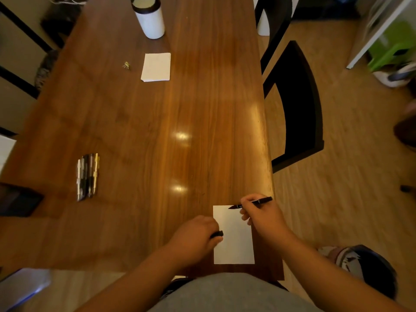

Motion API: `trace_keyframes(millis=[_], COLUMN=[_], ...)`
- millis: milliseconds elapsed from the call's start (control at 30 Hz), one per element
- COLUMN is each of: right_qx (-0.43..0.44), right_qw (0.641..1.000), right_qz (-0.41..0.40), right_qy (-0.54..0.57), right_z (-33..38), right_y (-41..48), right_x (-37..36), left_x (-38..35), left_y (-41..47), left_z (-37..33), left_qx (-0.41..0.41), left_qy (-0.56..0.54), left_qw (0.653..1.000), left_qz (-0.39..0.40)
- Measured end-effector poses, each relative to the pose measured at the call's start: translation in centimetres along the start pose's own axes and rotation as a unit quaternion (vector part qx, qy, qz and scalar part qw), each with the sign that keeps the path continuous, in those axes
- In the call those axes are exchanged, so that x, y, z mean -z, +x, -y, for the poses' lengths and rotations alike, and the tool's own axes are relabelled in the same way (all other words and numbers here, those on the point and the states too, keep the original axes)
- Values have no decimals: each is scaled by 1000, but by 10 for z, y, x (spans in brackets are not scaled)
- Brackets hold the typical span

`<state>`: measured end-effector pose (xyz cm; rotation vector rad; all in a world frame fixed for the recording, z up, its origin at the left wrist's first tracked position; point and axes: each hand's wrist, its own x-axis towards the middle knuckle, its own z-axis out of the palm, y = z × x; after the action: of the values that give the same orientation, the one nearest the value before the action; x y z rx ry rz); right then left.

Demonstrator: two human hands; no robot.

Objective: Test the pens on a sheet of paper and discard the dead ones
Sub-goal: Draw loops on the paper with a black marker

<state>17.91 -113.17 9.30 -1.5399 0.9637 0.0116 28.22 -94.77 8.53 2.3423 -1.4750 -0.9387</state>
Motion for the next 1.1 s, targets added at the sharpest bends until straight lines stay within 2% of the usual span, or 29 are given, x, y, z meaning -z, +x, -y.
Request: trace_keyframes(millis=[133,233,667,1100], right_qx=[42,66,97,107], right_qw=[997,996,991,986], right_qz=[-3,-12,18,-5], right_qy=[-60,-65,-91,-130], right_z=[-8,-13,-22,-26], right_y=[-6,-8,-9,-3], right_x=[-22,-27,-37,-27], left_x=[-26,-41,-54,-60], left_y=[8,9,7,9], left_z=[-7,-8,-7,-9], left_qx=[-112,-148,-148,-128], left_qy=[84,117,119,132], left_qw=[990,982,982,983], left_qz=[12,23,3,12])
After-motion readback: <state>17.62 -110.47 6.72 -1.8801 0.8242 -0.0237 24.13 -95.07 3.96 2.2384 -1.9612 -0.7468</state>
